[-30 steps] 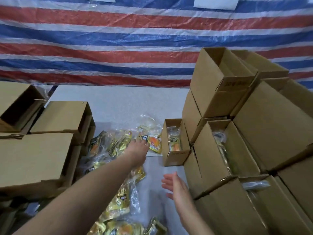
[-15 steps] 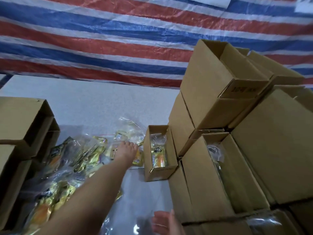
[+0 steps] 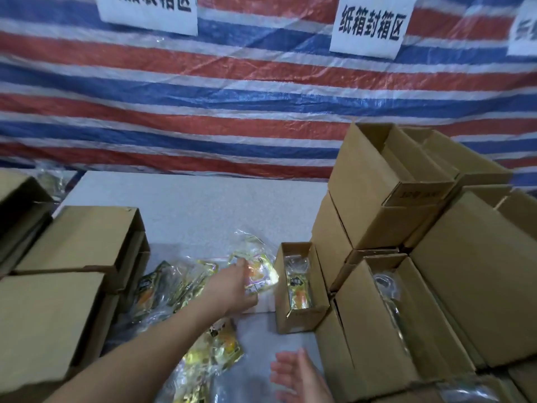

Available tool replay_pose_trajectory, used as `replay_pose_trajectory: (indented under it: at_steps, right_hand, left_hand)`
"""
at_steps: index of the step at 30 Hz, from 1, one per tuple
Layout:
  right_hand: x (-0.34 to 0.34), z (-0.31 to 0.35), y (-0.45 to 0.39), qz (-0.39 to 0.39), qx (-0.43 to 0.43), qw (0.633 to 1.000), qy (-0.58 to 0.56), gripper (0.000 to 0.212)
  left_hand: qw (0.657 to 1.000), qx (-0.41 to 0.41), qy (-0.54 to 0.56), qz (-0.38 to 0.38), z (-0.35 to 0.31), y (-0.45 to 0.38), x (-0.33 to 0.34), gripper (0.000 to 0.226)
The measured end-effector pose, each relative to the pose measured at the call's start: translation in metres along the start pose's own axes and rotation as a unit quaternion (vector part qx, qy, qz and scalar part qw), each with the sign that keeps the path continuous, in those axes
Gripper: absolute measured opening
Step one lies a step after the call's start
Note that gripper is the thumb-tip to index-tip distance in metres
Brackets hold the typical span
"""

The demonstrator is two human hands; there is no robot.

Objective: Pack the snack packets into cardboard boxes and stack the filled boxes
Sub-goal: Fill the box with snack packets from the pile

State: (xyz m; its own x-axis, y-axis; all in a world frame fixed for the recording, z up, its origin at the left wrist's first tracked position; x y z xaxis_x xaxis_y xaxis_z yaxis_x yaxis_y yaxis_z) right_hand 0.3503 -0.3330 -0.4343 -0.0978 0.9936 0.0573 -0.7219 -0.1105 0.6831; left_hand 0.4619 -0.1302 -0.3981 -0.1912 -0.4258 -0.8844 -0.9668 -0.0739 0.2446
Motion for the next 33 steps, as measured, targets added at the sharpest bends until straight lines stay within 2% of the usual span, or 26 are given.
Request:
replay_pose_trajectory:
  at_steps: [3, 6, 10, 14, 17, 18, 20, 23, 26, 29, 33]
  right_hand:
    - [0.03, 0.045, 0.019, 0.033, -0.085, 0.996, 0.0, 0.033]
    - [0.062, 0.093, 0.049, 0.113, -0.149, 0.978, -0.089, 0.054]
    - [0.098, 0.147, 0.105, 0.202, -0.217, 0.94, -0.171, 0.073]
    - [0.133, 0.164, 0.16, 0.272, -0.236, 0.917, -0.17, 0.075]
    - [0.146, 0.161, 0.187, 0.325, -0.24, 0.901, -0.158, 0.074]
    - [0.146, 0.159, 0.194, 0.332, -0.238, 0.899, -0.159, 0.074]
    - [0.143, 0.155, 0.205, 0.337, -0.243, 0.898, -0.146, 0.067]
    - [0.13, 0.145, 0.212, 0.293, -0.253, 0.915, -0.114, 0.062]
    - [0.108, 0.137, 0.215, 0.254, -0.269, 0.923, -0.105, 0.051]
    - [0.079, 0.131, 0.215, 0.216, -0.277, 0.928, -0.121, 0.052]
    - [0.045, 0.111, 0.21, 0.174, -0.283, 0.937, -0.106, 0.044]
  left_hand:
    - [0.987, 0.014, 0.15, -0.053, -0.019, 0.046, -0.06, 0.041]
    - [0.962, 0.048, 0.256, -0.086, -0.043, 0.098, -0.111, 0.031]
    - [0.929, 0.068, 0.334, -0.142, -0.067, 0.165, -0.158, 0.02]
    - [0.926, 0.056, 0.325, -0.183, -0.078, 0.214, -0.18, 0.04]
    - [0.951, 0.035, 0.189, -0.244, -0.086, 0.243, -0.189, 0.081]
    - [0.955, 0.019, 0.132, -0.265, -0.087, 0.251, -0.192, 0.086]
    - [0.959, 0.003, 0.1, -0.266, -0.087, 0.26, -0.192, 0.078]
    - [0.966, 0.02, 0.114, -0.232, -0.092, 0.266, -0.18, 0.059]
    - [0.954, 0.051, 0.201, -0.218, -0.089, 0.281, -0.168, 0.066]
    - [0.935, 0.037, 0.287, -0.206, -0.064, 0.295, -0.149, 0.07]
    - [0.95, -0.019, 0.277, -0.141, -0.018, 0.312, -0.098, 0.059]
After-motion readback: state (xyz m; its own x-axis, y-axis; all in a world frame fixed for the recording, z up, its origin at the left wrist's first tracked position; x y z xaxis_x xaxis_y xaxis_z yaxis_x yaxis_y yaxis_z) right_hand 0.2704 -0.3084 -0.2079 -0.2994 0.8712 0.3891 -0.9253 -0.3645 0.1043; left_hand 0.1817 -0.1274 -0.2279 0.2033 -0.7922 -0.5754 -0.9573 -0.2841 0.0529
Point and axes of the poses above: each hand's wrist, its own y-axis away from the middle knuckle, its own x-axis out of the palm, z = x × y, the point moved 8 cm from there along -y, towards the middle knuckle, and after that the axes turned 2 degrees about z, right-handed, at the moved point
